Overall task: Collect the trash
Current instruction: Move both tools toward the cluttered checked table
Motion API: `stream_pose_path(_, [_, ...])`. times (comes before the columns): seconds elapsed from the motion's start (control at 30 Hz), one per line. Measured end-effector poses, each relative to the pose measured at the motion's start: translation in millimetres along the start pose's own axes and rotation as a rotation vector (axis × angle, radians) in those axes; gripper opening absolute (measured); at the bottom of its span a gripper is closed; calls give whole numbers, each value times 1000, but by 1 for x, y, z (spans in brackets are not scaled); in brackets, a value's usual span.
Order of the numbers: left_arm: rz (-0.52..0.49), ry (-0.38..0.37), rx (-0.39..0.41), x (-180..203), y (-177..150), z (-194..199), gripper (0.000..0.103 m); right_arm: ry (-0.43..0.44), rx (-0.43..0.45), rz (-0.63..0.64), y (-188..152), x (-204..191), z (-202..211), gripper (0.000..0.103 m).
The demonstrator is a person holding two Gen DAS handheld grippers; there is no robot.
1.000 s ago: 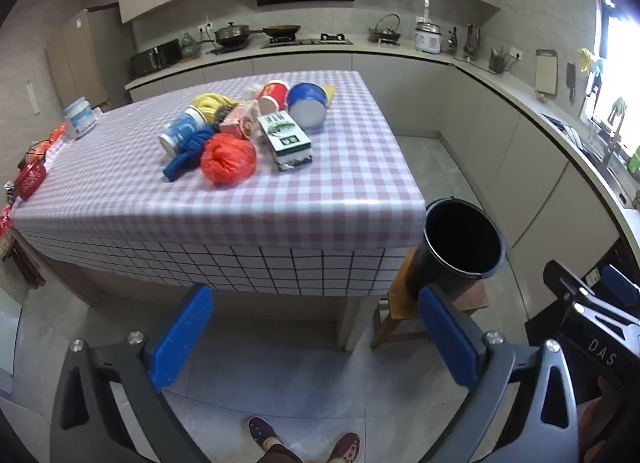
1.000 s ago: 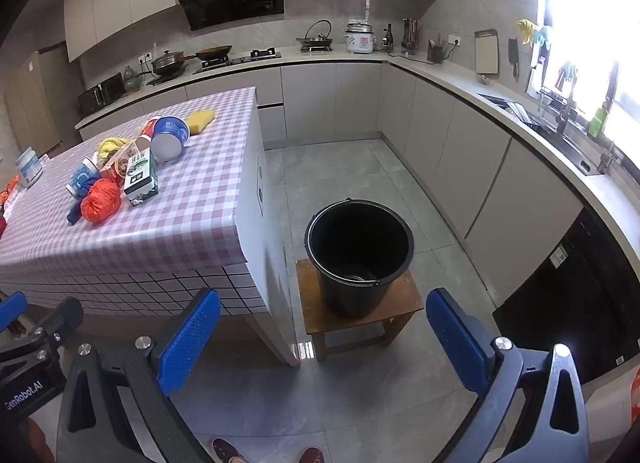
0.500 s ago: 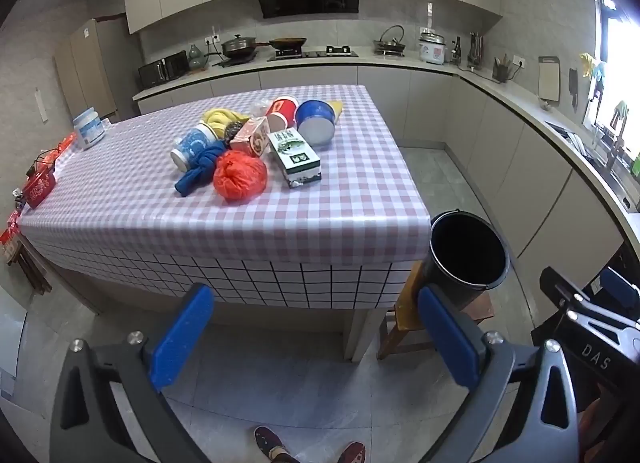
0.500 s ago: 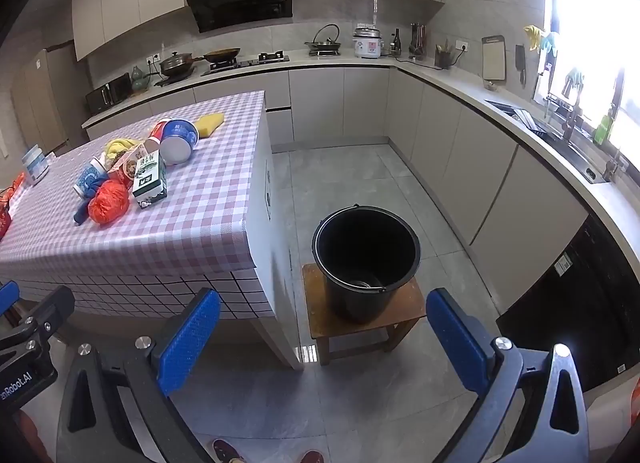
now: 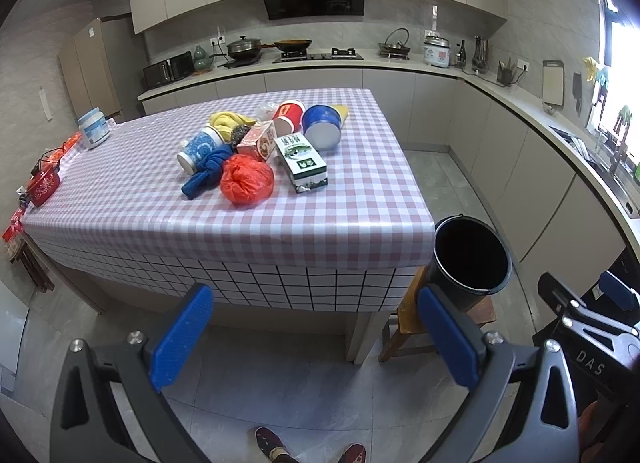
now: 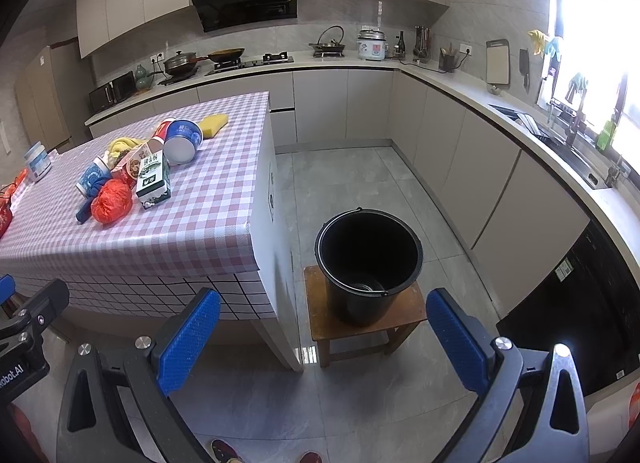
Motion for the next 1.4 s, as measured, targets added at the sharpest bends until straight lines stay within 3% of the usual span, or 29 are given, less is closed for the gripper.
stream_pose_path(1.4, [15, 4, -12, -12, 1, -8, 103, -11, 21, 2, 4, -7, -1, 103])
Point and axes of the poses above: each gripper's, at about its wrist camera, not at the fingertips, and z roughly against the way its jaws point, x to its right, y to its top, the point moved 7 cm from there along -z, roughly the way its jaws point, and after that the axes turned 1 degree about z, right-handed, at the moved point
